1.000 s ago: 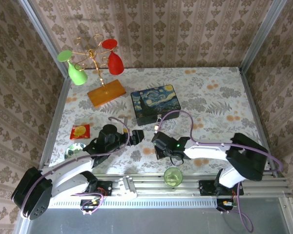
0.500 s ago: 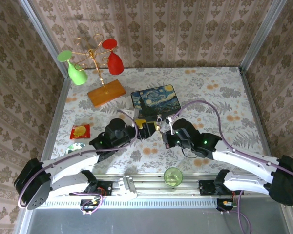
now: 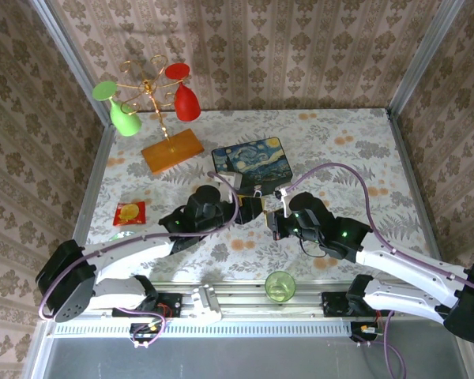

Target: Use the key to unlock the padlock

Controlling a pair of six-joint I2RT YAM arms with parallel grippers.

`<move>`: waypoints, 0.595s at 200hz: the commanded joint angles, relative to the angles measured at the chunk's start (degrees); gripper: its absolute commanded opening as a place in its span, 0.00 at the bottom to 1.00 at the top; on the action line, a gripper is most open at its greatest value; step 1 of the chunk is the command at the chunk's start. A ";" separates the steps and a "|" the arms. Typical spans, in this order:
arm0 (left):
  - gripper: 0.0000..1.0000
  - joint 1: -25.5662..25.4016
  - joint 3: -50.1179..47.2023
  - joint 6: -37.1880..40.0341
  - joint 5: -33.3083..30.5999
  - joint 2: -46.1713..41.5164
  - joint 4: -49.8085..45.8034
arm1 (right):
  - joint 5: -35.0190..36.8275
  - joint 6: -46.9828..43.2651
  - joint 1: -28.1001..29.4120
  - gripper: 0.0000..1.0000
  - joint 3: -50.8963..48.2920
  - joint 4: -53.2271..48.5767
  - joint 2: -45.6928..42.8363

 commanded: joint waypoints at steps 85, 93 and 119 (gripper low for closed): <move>0.41 -0.98 1.73 -0.27 0.20 0.40 -0.16 | 3.17 1.09 -0.25 0.00 1.19 0.64 1.81; 0.41 -1.07 1.31 -0.26 0.43 0.51 0.85 | 3.96 1.18 -0.25 0.00 1.32 0.20 2.04; 0.41 -1.12 1.51 0.16 0.27 1.04 0.51 | 4.49 1.08 -0.29 0.00 1.46 0.39 2.67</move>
